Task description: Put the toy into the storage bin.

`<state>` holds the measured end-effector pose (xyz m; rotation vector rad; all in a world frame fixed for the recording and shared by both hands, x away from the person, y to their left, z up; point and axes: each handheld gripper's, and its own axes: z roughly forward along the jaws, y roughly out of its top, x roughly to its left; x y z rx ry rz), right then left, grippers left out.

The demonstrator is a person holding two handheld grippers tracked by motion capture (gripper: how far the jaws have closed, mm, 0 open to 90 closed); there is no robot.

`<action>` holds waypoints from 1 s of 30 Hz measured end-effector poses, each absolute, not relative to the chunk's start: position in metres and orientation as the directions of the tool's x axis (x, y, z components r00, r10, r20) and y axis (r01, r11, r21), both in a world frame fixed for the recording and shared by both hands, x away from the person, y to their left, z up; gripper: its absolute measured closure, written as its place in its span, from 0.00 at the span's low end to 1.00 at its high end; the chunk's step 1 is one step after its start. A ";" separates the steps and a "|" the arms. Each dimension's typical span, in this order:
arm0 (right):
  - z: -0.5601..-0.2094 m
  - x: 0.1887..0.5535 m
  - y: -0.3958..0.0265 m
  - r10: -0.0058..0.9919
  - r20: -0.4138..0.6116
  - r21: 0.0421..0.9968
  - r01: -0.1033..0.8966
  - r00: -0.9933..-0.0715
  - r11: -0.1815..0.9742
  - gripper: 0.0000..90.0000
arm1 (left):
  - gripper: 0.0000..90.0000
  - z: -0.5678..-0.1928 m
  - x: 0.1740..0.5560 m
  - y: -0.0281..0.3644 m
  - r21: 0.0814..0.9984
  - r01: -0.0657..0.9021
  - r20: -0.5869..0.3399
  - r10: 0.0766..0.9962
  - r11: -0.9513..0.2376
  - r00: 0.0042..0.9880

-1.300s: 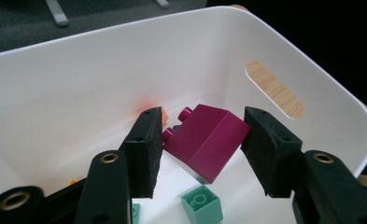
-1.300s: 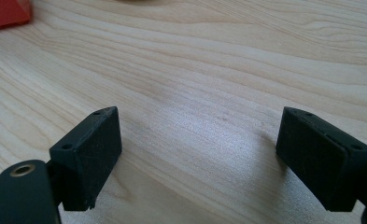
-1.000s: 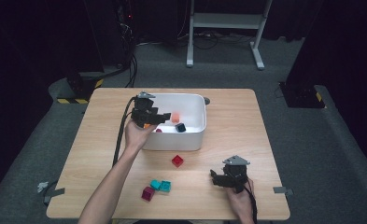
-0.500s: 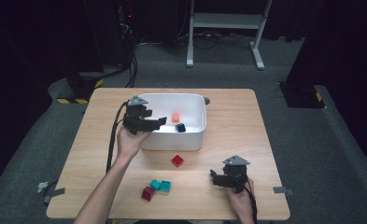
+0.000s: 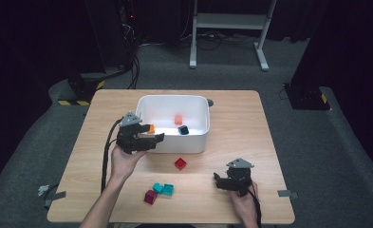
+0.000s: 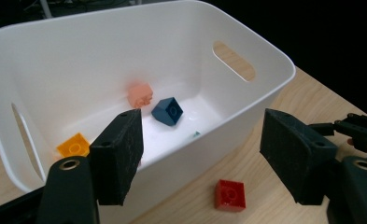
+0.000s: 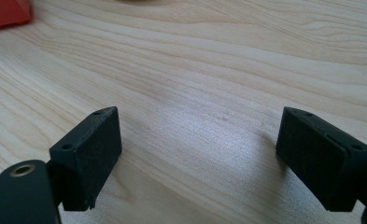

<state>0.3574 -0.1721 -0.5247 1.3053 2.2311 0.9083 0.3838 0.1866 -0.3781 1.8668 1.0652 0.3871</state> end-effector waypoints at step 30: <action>-0.525 0.357 -0.172 0.874 -0.015 0.705 0.615 -0.485 0.353 0.15 | 0.34 -0.469 0.377 0.135 0.728 0.584 -0.153 0.745 -0.359 0.649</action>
